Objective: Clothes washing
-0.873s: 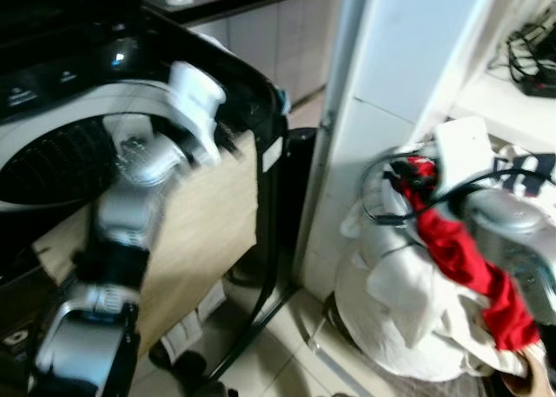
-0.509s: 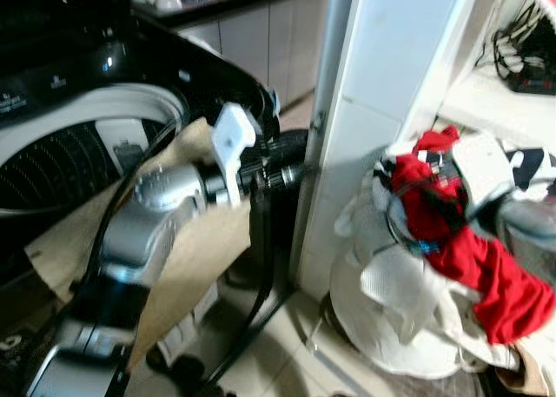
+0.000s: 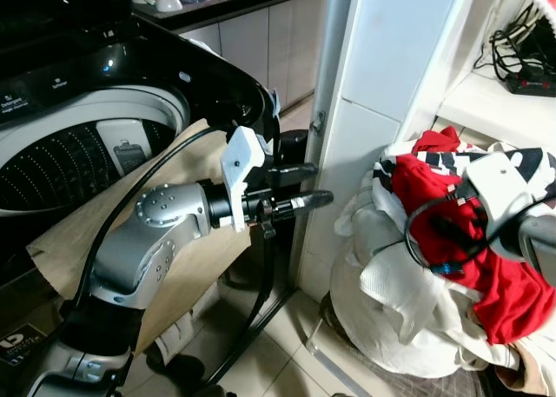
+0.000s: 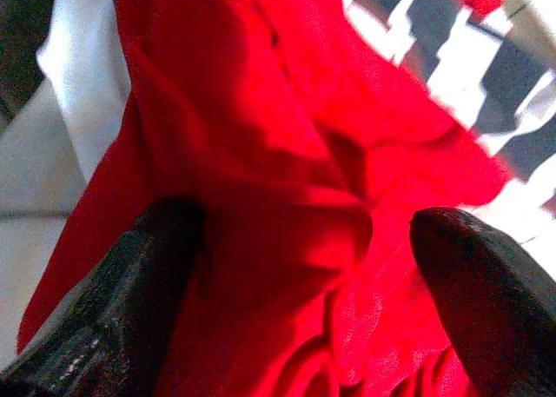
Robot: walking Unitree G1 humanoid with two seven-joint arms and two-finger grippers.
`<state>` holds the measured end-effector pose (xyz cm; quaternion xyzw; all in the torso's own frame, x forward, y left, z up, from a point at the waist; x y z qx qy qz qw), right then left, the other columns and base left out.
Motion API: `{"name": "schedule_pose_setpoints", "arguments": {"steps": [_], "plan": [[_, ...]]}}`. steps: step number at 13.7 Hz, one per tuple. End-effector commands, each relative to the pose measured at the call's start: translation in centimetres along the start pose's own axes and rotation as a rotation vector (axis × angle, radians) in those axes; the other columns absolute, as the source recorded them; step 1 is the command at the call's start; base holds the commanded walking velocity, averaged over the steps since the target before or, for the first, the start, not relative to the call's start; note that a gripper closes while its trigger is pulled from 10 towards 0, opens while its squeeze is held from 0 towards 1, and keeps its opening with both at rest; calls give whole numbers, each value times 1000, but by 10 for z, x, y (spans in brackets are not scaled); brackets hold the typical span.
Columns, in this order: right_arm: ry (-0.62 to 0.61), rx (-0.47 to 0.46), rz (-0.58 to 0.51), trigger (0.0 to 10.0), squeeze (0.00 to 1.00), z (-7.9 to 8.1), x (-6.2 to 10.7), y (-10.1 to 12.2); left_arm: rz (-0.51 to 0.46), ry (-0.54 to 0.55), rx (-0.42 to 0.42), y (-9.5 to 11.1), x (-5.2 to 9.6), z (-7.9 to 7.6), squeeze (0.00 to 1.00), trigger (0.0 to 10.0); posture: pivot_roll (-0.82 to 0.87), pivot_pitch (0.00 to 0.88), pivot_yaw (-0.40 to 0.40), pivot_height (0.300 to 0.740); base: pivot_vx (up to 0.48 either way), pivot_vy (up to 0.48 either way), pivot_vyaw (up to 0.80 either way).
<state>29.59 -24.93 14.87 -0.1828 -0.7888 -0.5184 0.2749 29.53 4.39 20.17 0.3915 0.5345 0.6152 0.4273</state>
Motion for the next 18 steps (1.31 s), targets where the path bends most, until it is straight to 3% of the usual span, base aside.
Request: {"name": "schedule_pose_setpoints", "arguments": {"steps": [1, 2, 4, 7, 18], "plan": [[-4, -9, 30, 3765, 0, -5, 1, -6, 2, -27, -3, 2, -1, -6, 0, 10000, -117, 0, 1, 740, 0, 0, 0], [4, -14, 35, 588, 0, -4, 1, -8, 3, -37, 2, 2, -1, -8, 0, 10000, -116, 0, 0, 740, 0, 0, 0], [26, -25, 43, 0, 0, 0, 0, -10, 5, -57, 12, 3, -2, -13, 0, 10000, -116, 0, -1, 740, 0, 0, 0], [52, -55, 56, 0, 0, 5, -4, -18, 17, -88, 21, 1, -2, -21, 0, 10000, -116, 0, -2, 740, 0, 0, 0], [58, -68, 41, 0, 0, 5, -5, -18, 25, -72, 15, 1, -5, -19, 0, 10000, -113, 0, -5, 740, 0, 0, 0]]}}
Point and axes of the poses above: a point about 5 cm out from each wrist's last joint towards the gripper, its own x axis pointing back from the gripper into the wrist, its own y axis along the axis of the wrist's last joint, z = x × y, the point moved 5 cm from there along -x, pointing out of the wrist towards the gripper, and after that the axes turned 3 degrees about -x, right-handed, at the moved point
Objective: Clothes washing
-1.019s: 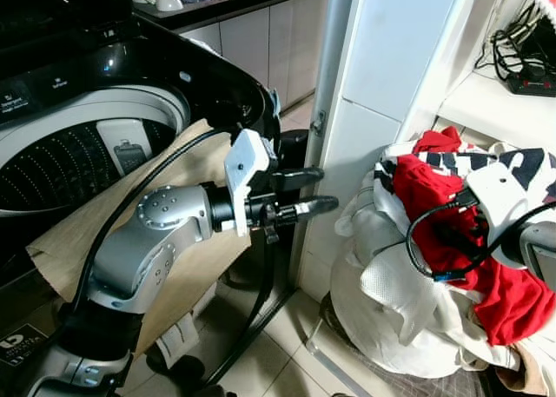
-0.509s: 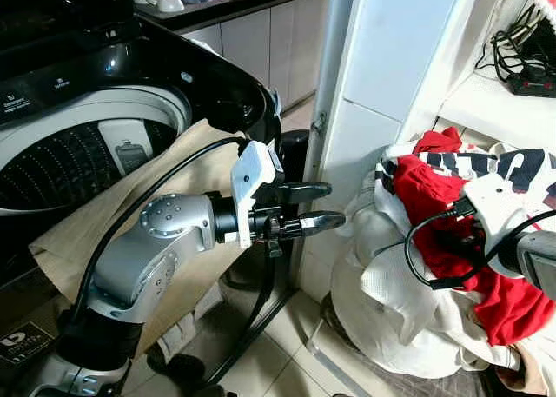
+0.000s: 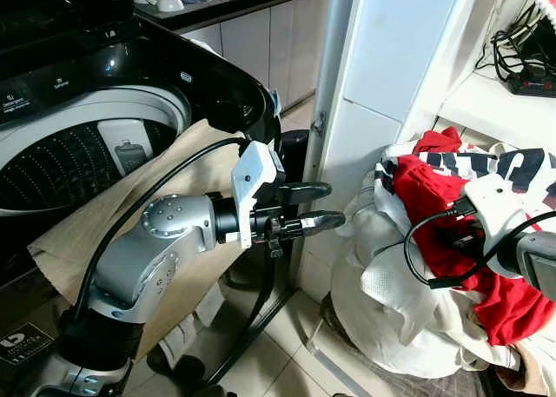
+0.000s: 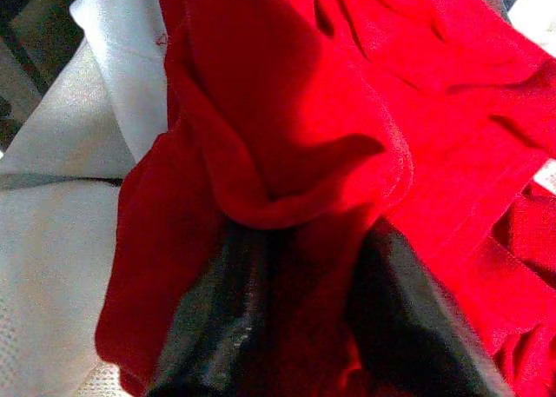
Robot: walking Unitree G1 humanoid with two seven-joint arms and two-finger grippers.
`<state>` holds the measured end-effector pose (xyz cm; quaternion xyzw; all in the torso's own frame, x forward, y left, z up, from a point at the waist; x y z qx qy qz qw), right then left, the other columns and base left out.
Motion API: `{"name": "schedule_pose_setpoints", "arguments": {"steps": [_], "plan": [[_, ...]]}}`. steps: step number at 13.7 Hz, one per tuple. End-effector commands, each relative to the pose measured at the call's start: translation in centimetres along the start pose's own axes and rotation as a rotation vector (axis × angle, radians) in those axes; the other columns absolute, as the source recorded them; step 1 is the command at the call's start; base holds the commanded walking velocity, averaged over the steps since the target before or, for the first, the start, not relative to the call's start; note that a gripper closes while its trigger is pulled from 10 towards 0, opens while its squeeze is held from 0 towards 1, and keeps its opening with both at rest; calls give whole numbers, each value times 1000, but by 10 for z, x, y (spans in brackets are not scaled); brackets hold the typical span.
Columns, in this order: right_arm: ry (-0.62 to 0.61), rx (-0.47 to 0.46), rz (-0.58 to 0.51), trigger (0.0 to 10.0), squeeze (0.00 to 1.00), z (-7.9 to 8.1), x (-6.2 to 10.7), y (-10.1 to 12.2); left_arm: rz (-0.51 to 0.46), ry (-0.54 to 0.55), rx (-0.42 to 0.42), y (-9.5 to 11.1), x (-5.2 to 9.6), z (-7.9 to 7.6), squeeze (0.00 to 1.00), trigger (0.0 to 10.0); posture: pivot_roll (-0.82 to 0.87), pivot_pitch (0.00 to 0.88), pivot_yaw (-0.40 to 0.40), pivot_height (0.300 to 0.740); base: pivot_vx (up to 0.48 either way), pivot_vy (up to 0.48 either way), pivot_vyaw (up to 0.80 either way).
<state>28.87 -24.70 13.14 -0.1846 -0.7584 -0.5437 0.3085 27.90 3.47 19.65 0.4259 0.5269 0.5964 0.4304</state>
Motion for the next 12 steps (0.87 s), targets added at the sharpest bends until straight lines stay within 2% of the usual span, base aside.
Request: {"name": "schedule_pose_setpoints", "arguments": {"steps": [1, 9, 12], "plan": [[-19, -9, 3, 0, 0, -5, 1, -2, 3, -5, -23, 4, -2, -1, 0, 10000, -113, 0, -5, 740, 0, 0, 0], [14, -21, -47, 0, 0, -4, 13, 10, -6, 12, -33, 6, -2, 1, 0, 10000, -116, 0, -5, 740, 0, 0, 0], [37, -96, -182, 0, 0, -12, 26, 40, -49, 87, -73, 18, -3, 13, 0, 10000, -115, 0, -5, 740, 0, 0, 0]]}}
Point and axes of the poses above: a point about 5 cm out from each wrist's last joint towards the gripper, its own x axis pointing back from the gripper into the wrist, its own y axis along the axis of the wrist's last joint, z = x × y, the point moved 5 cm from there along -x, pointing out of the wrist towards the gripper, and after that the axes turned 3 degrees about -x, right-handed, at the moved point
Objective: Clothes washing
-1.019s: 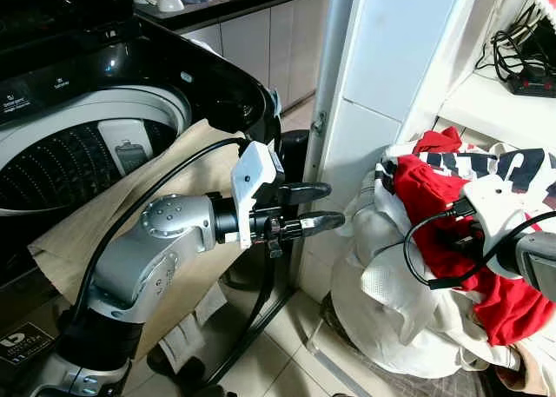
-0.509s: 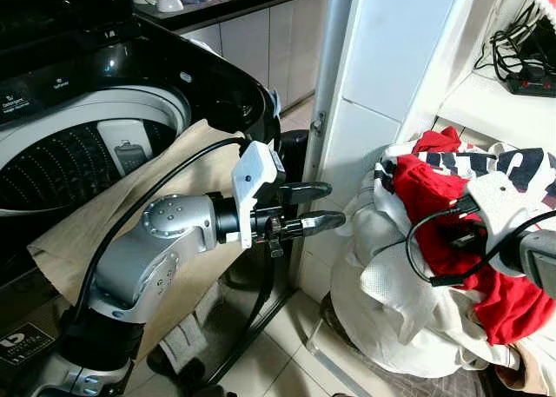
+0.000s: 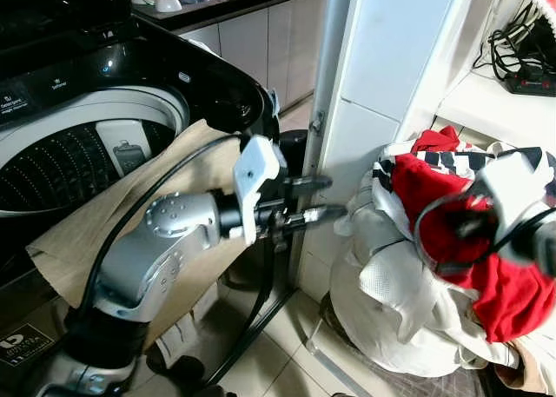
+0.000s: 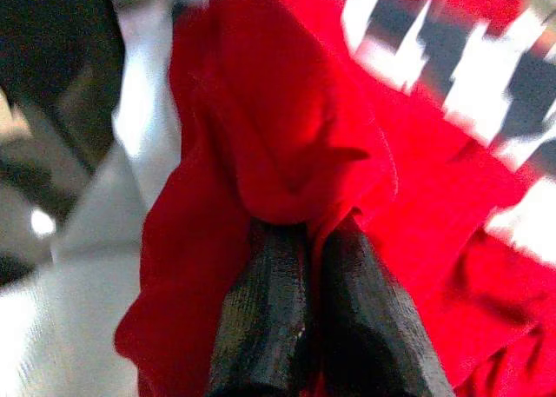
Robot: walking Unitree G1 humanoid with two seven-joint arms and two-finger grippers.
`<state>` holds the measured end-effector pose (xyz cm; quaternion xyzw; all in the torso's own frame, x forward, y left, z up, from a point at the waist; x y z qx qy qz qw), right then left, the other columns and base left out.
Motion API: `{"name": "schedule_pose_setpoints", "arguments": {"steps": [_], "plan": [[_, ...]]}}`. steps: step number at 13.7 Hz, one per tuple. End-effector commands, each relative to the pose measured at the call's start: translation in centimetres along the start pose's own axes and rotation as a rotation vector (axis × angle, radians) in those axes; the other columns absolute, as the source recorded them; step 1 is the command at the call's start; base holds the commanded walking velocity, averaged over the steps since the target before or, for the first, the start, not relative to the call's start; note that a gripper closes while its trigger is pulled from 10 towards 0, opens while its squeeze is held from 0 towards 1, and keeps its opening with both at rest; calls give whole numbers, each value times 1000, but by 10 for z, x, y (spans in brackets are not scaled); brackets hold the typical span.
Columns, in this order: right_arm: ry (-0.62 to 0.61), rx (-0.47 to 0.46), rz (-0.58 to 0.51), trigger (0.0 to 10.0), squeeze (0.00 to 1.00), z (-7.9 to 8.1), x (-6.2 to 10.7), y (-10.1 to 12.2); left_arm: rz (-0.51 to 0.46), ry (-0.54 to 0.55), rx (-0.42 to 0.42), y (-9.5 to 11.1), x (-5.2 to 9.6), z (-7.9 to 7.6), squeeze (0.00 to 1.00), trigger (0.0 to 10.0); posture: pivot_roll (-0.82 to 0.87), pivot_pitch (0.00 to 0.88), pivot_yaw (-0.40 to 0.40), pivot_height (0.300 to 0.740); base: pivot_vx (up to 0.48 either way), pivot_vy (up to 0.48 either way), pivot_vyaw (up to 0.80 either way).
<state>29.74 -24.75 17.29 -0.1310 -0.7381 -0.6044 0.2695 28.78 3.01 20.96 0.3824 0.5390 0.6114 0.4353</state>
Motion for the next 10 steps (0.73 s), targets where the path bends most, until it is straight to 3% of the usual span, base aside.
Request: {"name": "schedule_pose_setpoints", "arguments": {"steps": [1, 5, 6, 7, 10], "plan": [[4, -15, -86, 0, 0, -4, 10, 22, -42, 78, -66, 15, 0, 15, 0, 10000, -115, 0, -4, 740, 0, 0, 0], [196, -167, -316, 0, 0, 16, 25, 74, -179, 198, -131, 51, -13, 30, 0, 10000, -116, 0, -5, 740, 0, 0, 0], [271, -221, -363, 0, 0, 27, 27, 83, -194, 195, -132, 55, -20, 27, 0, 10000, -114, 0, -6, 740, 0, 0, 0], [416, -317, -456, 0, 0, 48, 30, 102, -226, 168, -115, 59, -32, 18, 0, 10000, -114, 0, -7, 740, 0, 0, 0], [601, -452, -574, 0, 0, 71, 38, 127, -246, 164, -94, 57, -46, 8, 0, 10000, -114, 0, -7, 740, 0, 0, 0]]}}
Point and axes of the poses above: a point about 5 cm out from each wrist's last joint towards the gripper, its own x axis pointing back from the gripper into the wrist, its own y axis along the axis of the wrist's last joint, z = x × y, the point moved 5 cm from there along -x, pointing out of the wrist towards the gripper, and after that the axes turned 3 degrees about -x, right-handed, at the moved point
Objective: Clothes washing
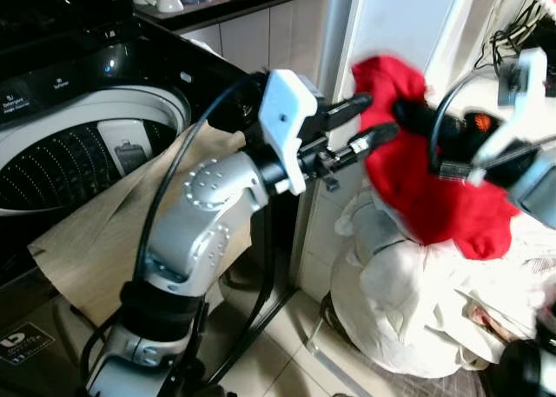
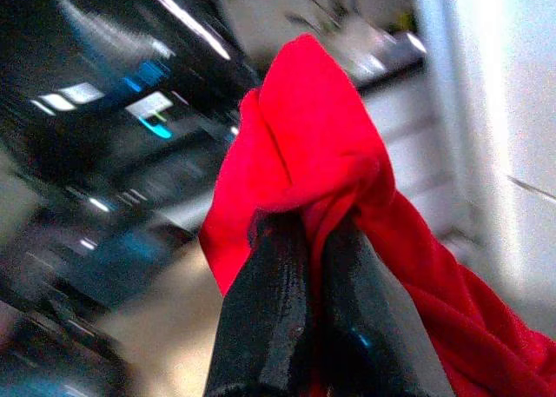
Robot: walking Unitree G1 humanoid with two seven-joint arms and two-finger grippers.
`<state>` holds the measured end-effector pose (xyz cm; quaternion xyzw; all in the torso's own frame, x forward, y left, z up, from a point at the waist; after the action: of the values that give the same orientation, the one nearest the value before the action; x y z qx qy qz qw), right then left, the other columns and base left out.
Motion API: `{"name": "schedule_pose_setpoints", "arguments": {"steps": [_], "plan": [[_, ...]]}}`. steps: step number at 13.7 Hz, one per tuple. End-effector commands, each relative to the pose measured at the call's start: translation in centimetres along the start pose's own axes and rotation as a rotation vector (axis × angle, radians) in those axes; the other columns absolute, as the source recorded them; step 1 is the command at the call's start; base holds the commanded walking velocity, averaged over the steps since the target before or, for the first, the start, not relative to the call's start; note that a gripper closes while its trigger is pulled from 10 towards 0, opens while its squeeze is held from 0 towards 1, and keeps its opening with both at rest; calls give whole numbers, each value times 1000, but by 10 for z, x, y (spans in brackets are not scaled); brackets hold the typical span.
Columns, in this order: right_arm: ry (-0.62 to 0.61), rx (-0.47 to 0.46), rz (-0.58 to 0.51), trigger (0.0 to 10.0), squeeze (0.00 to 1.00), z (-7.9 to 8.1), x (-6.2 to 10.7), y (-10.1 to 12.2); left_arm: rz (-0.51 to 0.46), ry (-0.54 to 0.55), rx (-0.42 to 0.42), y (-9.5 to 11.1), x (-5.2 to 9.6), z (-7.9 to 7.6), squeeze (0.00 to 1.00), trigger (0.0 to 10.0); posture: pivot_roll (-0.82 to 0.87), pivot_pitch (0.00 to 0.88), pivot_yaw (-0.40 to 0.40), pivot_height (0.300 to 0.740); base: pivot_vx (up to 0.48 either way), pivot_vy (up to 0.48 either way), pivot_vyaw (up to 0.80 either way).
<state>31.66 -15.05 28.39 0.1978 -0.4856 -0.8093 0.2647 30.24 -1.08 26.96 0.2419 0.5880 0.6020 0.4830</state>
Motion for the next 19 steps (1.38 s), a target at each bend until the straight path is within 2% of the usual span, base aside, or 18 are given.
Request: {"name": "schedule_pose_setpoints", "arguments": {"steps": [1, 3, 6, 7, 8, 10, 11, 12, 14, 15, 17, 18, 19], "plan": [[38, -27, -31, 0, 0, 7, 0, 7, 6, 7, -2, -3, -3, -2, 0, 10000, -115, 0, -10, 740, 0, 0, 0], [118, -117, -64, 0, 0, 22, -8, 9, -2, 17, -2, -6, -8, -7, 0, 10000, -113, 0, -13, 740, 0, 0, 0], [132, -142, -54, 0, 0, 28, -10, 6, -35, -3, 43, -4, -8, -12, 0, 10000, -111, 0, -16, 740, 0, 0, 0], [123, -147, -45, 0, 0, 28, -10, 3, -40, -23, 85, -5, -6, -16, 0, 9098, -112, 0, -12, 740, 0, 0, 0], [124, -155, -49, 0, 0, 30, -10, 4, -6, 15, 63, -12, -6, -10, 0, 0, -113, 0, -9, 740, 0, 0, 0], [121, -161, -53, 0, 0, 31, -8, 5, -1, 45, 40, -13, -2, -3, 0, 0, -115, 0, -6, 740, 0, 0, 0], [105, -162, -56, 0, 0, 28, -6, 6, -55, 6, 106, -5, 10, -4, 447, 10000, -117, 0, -5, 740, 0, 0, 0], [101, -161, -56, 0, 0, 28, -5, 6, -61, 25, 109, -3, 18, 3, 1000, 10000, -117, 0, -5, 740, 0, 0, 0], [102, -161, -42, 0, 0, 28, -4, 5, -53, 107, 64, -1, 38, 29, 1000, 10000, -107, 0, -15, 740, 0, 0, 0], [117, -166, -36, 0, 0, 31, -5, 4, -45, 104, 73, -4, 38, 29, 1000, 10000, -107, 0, -15, 740, 0, 0, 0], [131, -163, -33, 0, 0, 35, -6, 5, -25, 104, 88, -13, 26, 21, 1000, 10000, -112, 0, -12, 740, 0, 0, 0], [138, -169, -37, 0, 0, 37, -5, 5, -31, 71, 102, -15, 17, 11, 98, 10000, -114, 0, -10, 740, 0, 0, 0], [139, -169, -32, 0, 0, 38, -5, 3, -50, 27, 137, -13, 12, 1, 0, 10000, -114, 0, -10, 740, 0, 0, 0]]}}
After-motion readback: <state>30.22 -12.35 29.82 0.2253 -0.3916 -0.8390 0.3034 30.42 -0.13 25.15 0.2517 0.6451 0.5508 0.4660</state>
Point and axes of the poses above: a point about 5 cm out from each wrist's last joint towards the gripper, its own x axis pointing back from the gripper into the wrist, its own y axis along the axis of the wrist's last joint, z = x × y, the point moved 5 cm from there along -x, pointing out of the wrist towards the gripper, and after that the axes turned 3 degrees about -x, right-handed, at the moved point
